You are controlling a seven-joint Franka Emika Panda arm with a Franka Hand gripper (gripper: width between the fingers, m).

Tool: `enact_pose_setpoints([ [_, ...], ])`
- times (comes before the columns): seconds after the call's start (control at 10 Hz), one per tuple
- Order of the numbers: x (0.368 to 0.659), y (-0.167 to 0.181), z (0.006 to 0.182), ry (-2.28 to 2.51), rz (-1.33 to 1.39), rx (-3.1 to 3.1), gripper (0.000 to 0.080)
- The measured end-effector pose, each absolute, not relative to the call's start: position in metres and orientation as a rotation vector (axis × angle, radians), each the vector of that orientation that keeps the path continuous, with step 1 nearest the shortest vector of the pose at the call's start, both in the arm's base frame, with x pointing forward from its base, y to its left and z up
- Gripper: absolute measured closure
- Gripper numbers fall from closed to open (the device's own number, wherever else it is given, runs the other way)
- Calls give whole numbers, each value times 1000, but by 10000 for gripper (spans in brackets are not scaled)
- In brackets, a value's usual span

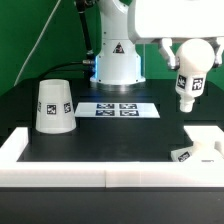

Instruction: Assemble lamp

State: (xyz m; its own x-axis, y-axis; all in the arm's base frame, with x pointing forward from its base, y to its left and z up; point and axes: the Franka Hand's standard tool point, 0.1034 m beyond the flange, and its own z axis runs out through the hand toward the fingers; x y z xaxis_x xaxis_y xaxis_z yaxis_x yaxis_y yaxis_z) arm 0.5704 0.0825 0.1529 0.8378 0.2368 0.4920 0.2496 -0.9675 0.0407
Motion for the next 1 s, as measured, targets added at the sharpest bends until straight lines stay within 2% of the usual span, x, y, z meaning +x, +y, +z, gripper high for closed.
enact_pose_setpoints([
  [0.1,564,83,146,-400,-742,-2997,223],
  [0.4,576,90,140,-409,-725,-2992,223],
  [0.6,603,102,147,-402,-733,-2977,223],
  [0.8,606,115,152,-420,-733,-2966,223],
  [1.0,606,113,150,-417,-728,-2969,223],
])
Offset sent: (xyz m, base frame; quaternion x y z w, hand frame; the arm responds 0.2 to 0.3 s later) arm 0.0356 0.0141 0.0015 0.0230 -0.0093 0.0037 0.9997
